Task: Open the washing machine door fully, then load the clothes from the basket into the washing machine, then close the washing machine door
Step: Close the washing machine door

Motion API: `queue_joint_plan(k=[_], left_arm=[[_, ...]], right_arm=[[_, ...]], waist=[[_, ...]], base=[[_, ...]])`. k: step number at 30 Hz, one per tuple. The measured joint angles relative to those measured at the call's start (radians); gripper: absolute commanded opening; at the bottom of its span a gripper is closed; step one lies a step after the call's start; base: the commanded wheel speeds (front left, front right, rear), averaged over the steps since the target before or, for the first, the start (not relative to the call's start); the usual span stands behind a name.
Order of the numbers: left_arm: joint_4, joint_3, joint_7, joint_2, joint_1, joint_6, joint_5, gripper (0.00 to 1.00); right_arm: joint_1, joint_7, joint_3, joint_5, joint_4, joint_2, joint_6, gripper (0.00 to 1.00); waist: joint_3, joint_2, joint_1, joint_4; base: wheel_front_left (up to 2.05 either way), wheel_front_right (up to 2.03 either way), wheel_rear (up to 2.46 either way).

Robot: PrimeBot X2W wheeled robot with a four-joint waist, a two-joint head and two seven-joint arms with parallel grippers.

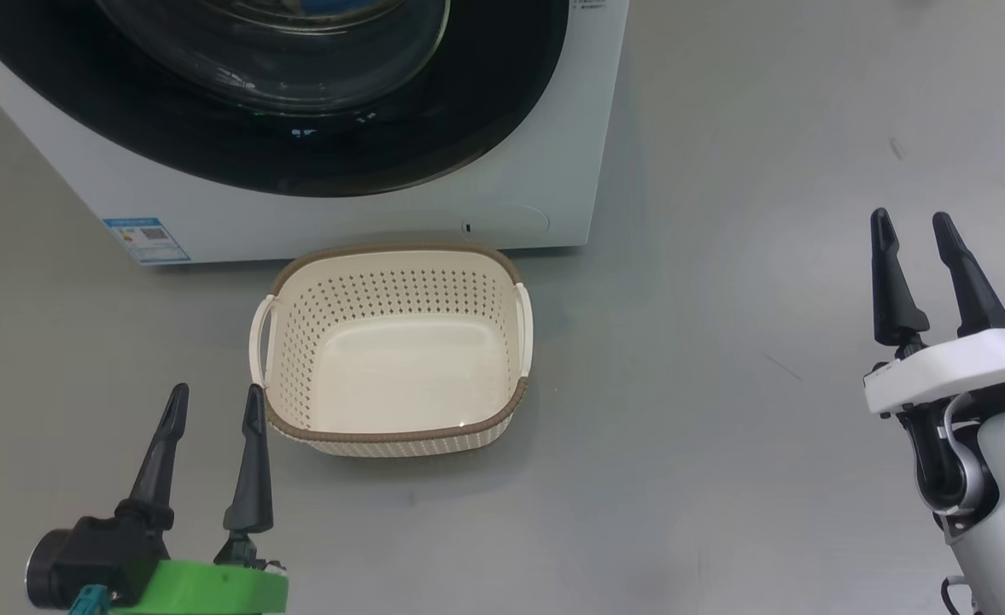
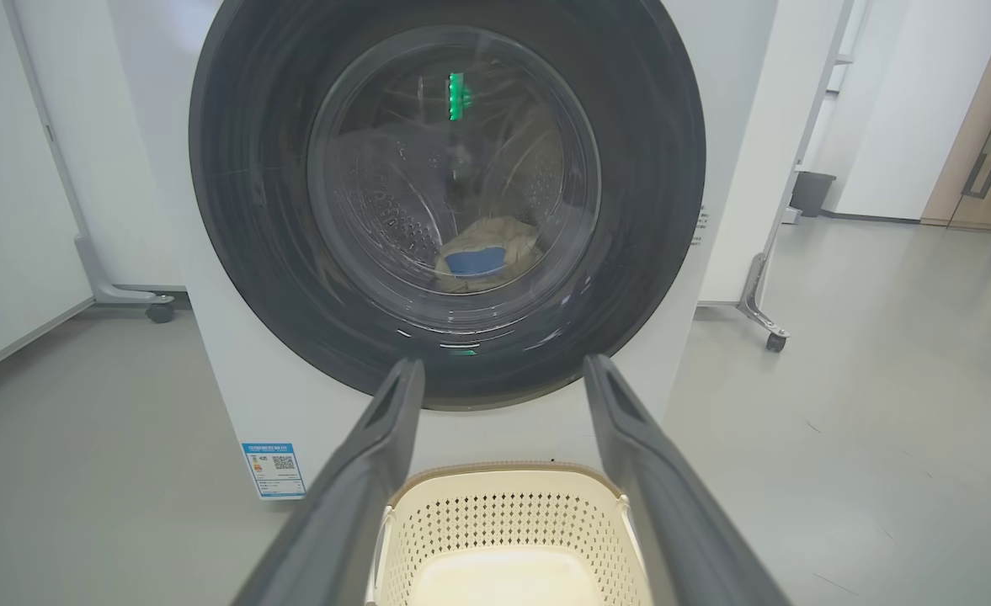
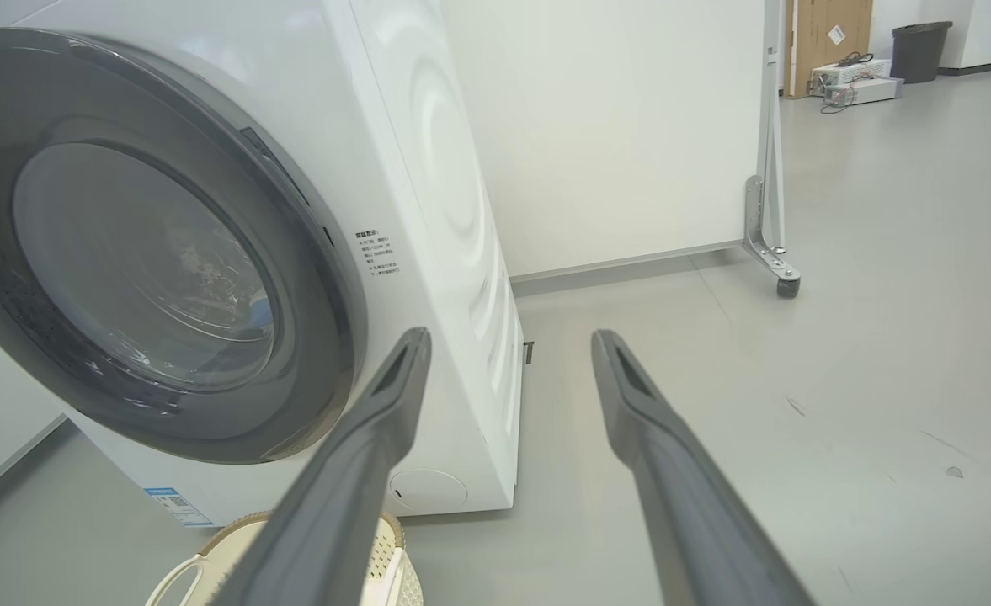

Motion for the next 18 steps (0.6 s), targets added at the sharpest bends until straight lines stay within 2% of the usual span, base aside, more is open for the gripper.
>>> queue_joint_plan(k=[10, 18], left_arm=[[0.011, 0.043, 0.000, 0.000, 0.074, 0.000, 0.003, 1.00], [0.015, 0.051, 0.000, -0.001, 0.107, 0.002, 0.014, 1.00]], right_arm=[[0.146, 0.000, -0.050, -0.056, -0.075, 0.009, -0.031, 1.00], [0.262, 0.000, -0.069, -0.094, -0.124, 0.021, -0.049, 1.00]], waist=[[-0.092, 0.0001, 0.0000, -0.067], [-0.145, 0.0000, 0.0000, -0.087]], base=[[0.00, 0.00, 0.00], [0.00, 0.00, 0.00]])
